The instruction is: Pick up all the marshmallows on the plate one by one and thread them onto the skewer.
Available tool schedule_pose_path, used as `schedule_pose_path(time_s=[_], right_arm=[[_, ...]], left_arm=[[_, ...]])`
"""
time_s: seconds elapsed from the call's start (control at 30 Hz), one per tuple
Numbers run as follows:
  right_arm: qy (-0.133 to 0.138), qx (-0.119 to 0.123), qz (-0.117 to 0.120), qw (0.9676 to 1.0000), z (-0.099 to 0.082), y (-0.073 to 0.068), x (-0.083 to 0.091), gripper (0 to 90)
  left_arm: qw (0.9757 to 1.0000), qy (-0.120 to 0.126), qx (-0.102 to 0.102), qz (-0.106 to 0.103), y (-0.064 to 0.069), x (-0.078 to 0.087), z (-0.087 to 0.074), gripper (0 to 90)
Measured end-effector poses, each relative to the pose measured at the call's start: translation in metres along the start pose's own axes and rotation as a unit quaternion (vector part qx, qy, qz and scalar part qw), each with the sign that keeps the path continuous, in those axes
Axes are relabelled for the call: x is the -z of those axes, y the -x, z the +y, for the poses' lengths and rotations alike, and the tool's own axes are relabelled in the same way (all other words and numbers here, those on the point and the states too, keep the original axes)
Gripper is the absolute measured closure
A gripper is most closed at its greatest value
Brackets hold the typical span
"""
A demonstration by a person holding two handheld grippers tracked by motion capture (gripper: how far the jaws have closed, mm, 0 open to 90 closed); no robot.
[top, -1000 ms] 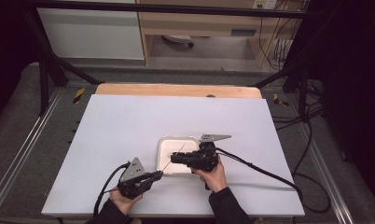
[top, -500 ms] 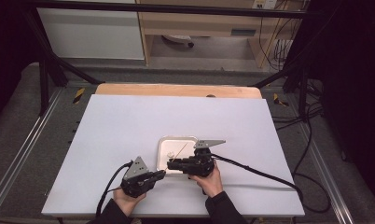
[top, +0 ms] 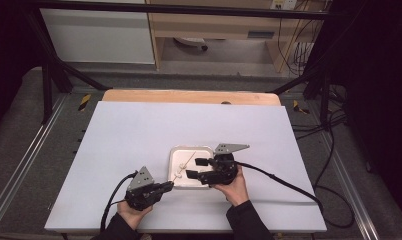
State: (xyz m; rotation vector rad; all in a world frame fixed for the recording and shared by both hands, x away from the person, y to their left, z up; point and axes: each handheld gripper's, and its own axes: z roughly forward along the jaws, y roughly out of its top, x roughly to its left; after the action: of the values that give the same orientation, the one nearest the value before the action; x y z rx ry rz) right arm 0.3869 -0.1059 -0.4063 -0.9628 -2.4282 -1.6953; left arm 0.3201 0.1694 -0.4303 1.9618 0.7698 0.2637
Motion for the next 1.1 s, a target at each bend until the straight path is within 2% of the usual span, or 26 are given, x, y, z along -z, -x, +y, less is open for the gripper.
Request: schedule_pose_path(time_s=[0.17, 0.33, 0.47, 0.63, 0.7, 0.8, 1.1], right_arm=[[-0.019, 0.029, -0.037, 0.9987, 0.003, 0.007, 0.004, 17.1], [-0.045, 0.056, -0.072, 0.9948, -0.001, 0.014, 0.002, 9.4], [-0.057, 0.054, -0.083, 0.9935, -0.008, 0.02, 0.0, 7.1], [-0.089, 0.056, -0.108, 0.9885, -0.018, 0.027, -0.005, 5.8], [-0.096, 0.059, -0.113, 0.9872, -0.02, 0.03, -0.006, 6.8], [-0.102, 0.069, -0.112, 0.986, -0.023, 0.033, -0.008, 13.0], [-0.116, 0.098, -0.1, 0.9833, -0.031, 0.034, -0.016, 39.2]], left_arm=[[1.0, -0.002, 0.003, 0.002, -0.003, 0.002, -0.001, 88.3], [1.0, -0.004, 0.005, 0.002, -0.005, 0.003, -0.001, 88.3], [0.9999, -0.005, 0.009, 0.0, -0.006, 0.004, -0.001, 88.3], [0.9999, -0.009, 0.012, -0.001, -0.008, 0.003, -0.002, 88.3], [0.9999, -0.011, 0.011, -0.003, -0.008, 0.003, -0.002, 88.3], [0.9999, -0.013, 0.01, -0.002, -0.008, 0.003, -0.002, 88.3], [0.9998, -0.014, 0.013, -0.005, -0.009, 0.003, -0.003, 88.3]])
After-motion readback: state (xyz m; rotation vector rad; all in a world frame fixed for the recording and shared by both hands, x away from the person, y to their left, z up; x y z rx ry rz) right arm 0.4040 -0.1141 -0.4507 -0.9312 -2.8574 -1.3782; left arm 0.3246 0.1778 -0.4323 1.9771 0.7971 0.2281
